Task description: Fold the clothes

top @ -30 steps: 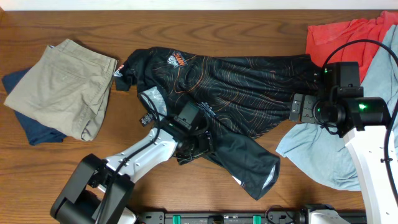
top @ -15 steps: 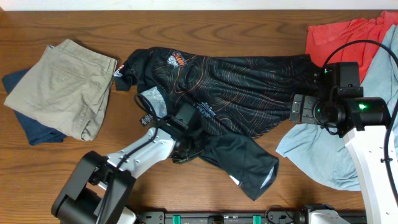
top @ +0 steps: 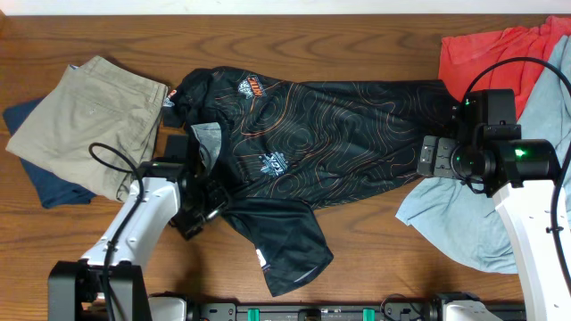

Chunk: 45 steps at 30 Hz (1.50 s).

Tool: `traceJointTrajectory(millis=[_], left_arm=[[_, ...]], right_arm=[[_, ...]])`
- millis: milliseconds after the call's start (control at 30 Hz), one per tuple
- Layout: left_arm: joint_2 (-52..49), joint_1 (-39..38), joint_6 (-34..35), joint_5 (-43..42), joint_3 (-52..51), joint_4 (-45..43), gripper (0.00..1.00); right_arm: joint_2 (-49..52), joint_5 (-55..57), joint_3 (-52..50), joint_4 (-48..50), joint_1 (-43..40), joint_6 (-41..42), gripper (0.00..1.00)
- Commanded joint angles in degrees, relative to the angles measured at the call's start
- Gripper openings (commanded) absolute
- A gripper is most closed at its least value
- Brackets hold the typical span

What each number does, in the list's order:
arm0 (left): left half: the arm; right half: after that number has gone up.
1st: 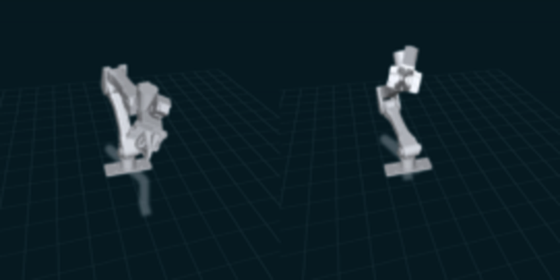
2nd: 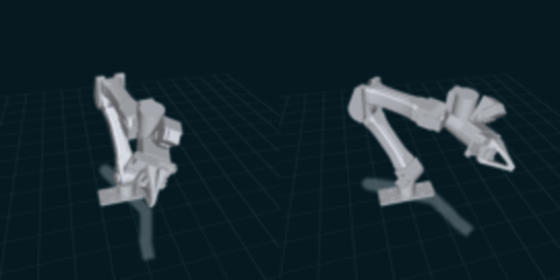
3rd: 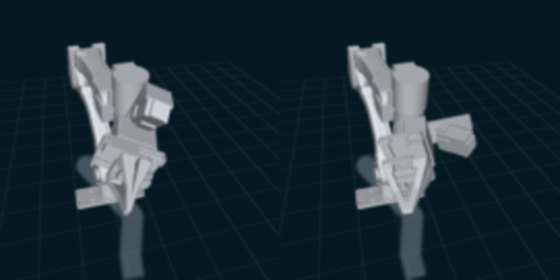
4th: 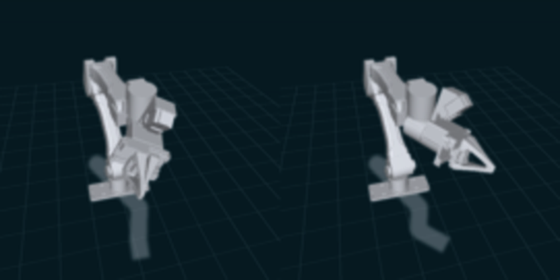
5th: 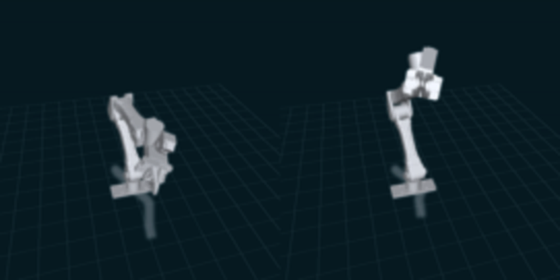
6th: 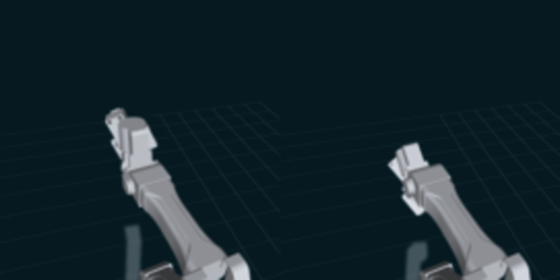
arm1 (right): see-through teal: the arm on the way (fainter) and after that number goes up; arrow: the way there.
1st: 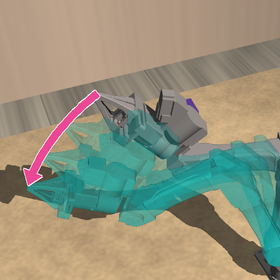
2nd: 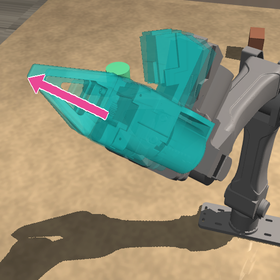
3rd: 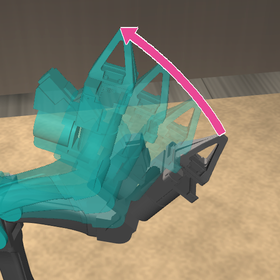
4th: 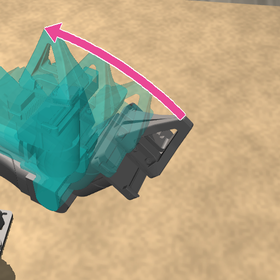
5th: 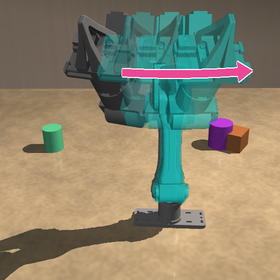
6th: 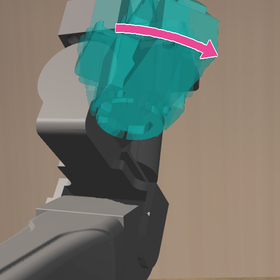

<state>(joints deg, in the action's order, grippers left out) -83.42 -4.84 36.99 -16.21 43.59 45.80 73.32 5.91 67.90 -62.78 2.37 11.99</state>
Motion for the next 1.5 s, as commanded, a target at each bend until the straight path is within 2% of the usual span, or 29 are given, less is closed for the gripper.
traceJointTrajectory(millis=[0, 133, 267, 467, 667, 733, 767, 800, 900, 1033, 1167, 1267, 1300, 1333, 1367, 1467], left_arm=[[-0.17, -1.75, -1.84, -1.77, -0.11, 1.60, 0.82], [-0.17, -5.35, -1.81, -1.77, -2.40, 0.35, 0.82], [-0.17, -8.94, -1.79, -1.75, -4.94, -5.77, 0.81], [-1.44, -12.39, 0.37, -1.33, -9.03, -13.75, 0.72], [-1.92, -13.70, 0.33, -1.36, -9.46, -16.37, 0.38], [-1.92, -13.73, 0.24, -1.33, -9.46, -16.61, 0.24], [-1.92, -13.73, 0.07, -1.31, -9.46, -16.57, 0.11], [-1.92, -13.73, -0.13, -1.31, -9.46, -16.35, 0.06], [-1.64, -13.70, -2.27, -1.29, -9.11, -14.45, 0.06], [1.14, -11.52, -8.55, -1.11, -5.60, -4.76, 0.06], [6.64, -5.38, -15.96, -1.09, 0.79, 5.11, 0.06], [11.21, 1.11, -17.00, -1.16, 4.70, 7.32, 0.06], [12.44, 2.82, -16.79, -1.16, 5.18, 7.28, 0.06], [13.49, 4.26, -16.46, -1.18, 5.38, 7.23, 0.06], [14.38, 5.46, -16.26, -1.18, 5.40, 7.28, 0.06], [15.85, 8.35, -16.39, -1.11, 5.40, 8.55, 0.06]], right_arm=[[-0.68, 0.72, 0.98, -0.13, -0.50, 0.66, 0.99], [-0.68, 0.72, 0.98, -0.28, -0.50, 0.66, 0.99], [-0.68, 0.72, 0.98, -0.28, -0.50, 0.66, 0.99], [-0.68, 0.72, 0.98, -0.94, -0.50, 0.66, 0.99], [-0.68, 0.72, 0.98, -0.90, -0.50, 0.66, 0.99], [-0.68, 0.72, 0.98, -0.90, -0.50, 0.66, 0.99], [-0.68, 0.72, 0.98, -0.90, -0.50, 0.66, 0.99], [-0.68, 0.72, 0.98, -0.90, -0.50, 0.66, 0.99], [-0.68, 0.76, 0.98, -0.87, -0.50, 0.66, 0.99], [-0.68, 0.70, 0.92, -0.94, -0.50, 0.66, 0.99], [-0.66, -0.85, 0.09, -0.90, -0.50, 0.66, 0.99], [-0.44, -2.54, -1.29, -0.72, -0.50, 0.66, 0.99], [-0.28, -2.54, -1.79, -0.48, -0.50, 0.66, 0.97], [-0.13, -2.51, -2.32, -0.15, -0.50, 0.63, 0.90], [0.13, -2.51, -2.97, 0.44, -0.50, 0.66, 0.77], [1.03, -1.81, -6.08, 3.65, -0.68, 1.03, 0.25]])
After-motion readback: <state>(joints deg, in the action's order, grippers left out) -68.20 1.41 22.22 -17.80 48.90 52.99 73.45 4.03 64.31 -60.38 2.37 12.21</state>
